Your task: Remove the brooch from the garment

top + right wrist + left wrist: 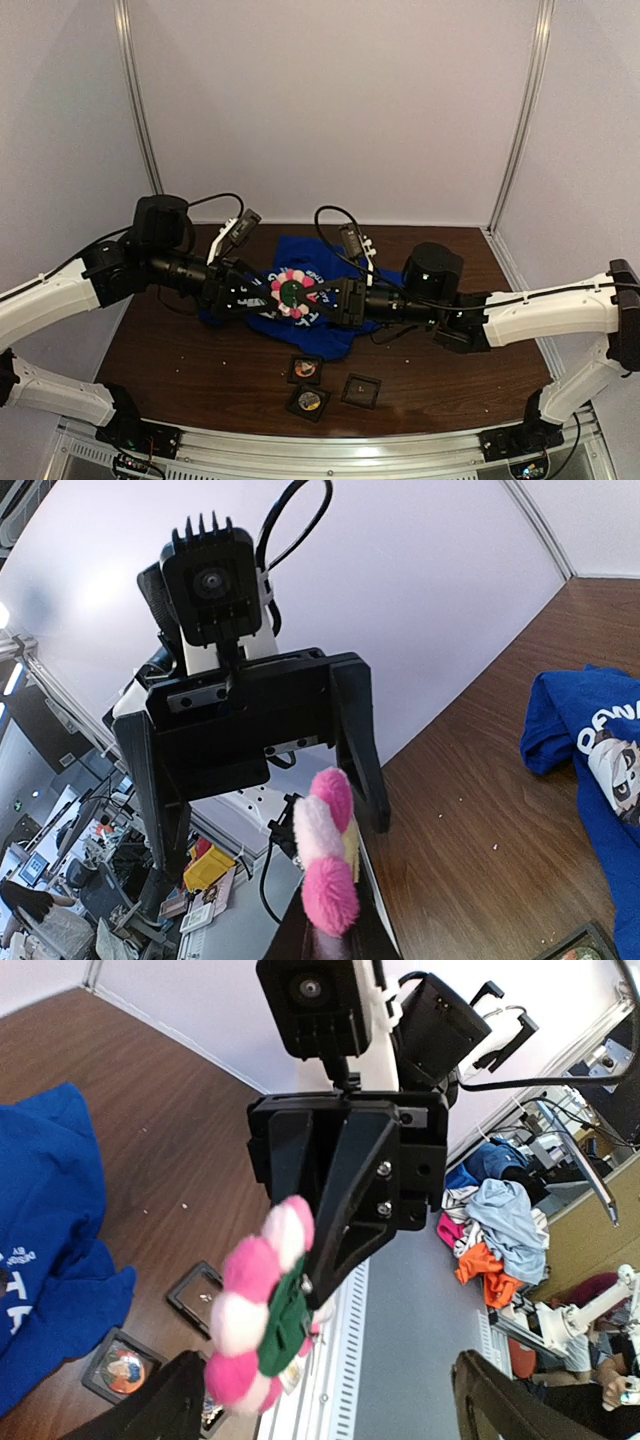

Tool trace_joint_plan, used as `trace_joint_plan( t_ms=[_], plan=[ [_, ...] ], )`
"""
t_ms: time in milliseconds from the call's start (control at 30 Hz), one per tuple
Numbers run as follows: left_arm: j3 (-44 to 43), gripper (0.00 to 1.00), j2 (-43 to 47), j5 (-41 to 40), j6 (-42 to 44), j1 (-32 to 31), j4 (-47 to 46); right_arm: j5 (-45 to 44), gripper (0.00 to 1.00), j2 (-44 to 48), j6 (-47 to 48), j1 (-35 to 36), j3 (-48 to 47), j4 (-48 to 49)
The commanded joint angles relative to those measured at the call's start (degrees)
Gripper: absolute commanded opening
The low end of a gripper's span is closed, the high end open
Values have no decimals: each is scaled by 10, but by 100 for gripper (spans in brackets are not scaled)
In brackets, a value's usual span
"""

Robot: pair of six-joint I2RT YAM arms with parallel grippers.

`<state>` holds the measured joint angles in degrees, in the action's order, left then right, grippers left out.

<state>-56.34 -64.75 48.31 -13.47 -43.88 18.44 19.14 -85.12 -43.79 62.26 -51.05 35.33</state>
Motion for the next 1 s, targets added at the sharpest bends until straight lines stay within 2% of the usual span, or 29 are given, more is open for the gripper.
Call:
trace_joint_plan(
  t_ms=[0, 133, 267, 400, 733, 967],
  plan=[
    [30, 90, 69, -130, 14, -6, -57, -10, 0, 31, 0, -9, 8, 0],
    [90, 90, 121, -248, 26, -35, -134, 4, 0, 47, 1, -9, 4, 2],
    [171, 89, 150, -307, 12, -57, -267, 23, 0, 62, 2, -9, 2, 14],
    [158, 89, 120, -365, 47, -106, -258, 45, 0, 60, 0, -9, -5, 22],
    [142, 90, 58, -354, 36, -142, -317, 47, 0, 53, -4, -8, -4, 40],
    [137, 90, 53, -306, 12, -150, -347, 41, 0, 43, -4, -8, -7, 28]
  ],
)
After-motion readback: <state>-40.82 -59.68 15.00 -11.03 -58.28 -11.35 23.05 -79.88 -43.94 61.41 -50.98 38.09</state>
